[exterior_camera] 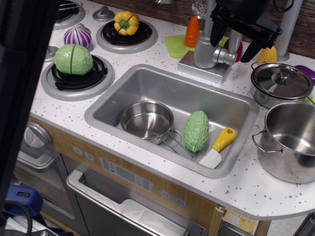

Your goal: Turn lever vertical to front

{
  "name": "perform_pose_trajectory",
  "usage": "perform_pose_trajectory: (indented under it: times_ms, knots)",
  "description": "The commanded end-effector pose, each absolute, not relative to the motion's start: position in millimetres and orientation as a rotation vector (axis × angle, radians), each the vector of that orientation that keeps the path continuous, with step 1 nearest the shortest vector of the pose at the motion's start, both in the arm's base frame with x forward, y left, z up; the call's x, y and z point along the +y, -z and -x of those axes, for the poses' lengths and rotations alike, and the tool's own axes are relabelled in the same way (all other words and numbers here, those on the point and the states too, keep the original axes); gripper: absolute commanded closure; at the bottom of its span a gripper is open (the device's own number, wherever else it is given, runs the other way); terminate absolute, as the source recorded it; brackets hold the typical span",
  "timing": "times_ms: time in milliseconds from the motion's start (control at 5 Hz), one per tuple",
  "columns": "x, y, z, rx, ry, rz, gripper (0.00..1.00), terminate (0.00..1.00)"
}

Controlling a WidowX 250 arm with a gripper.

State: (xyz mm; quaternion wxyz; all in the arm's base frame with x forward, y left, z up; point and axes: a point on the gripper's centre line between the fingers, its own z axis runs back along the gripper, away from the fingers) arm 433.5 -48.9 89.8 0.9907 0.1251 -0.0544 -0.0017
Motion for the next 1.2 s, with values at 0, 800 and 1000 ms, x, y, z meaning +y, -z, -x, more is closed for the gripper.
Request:
perform_pose_trajectory:
  times_ms: [0, 800, 1000]
  knots:
    - [-48.9, -89.8, -433.5, -0.109, 0.003, -0.251, 0.00, 0.00]
    - [-35.4, -123.5, -468.2, -0.383, -0.047, -0.330, 0.00, 0.00]
    - [-35.9, -124.3, -475.4, -0.428, -0.050, -0.325, 0.00, 0.00]
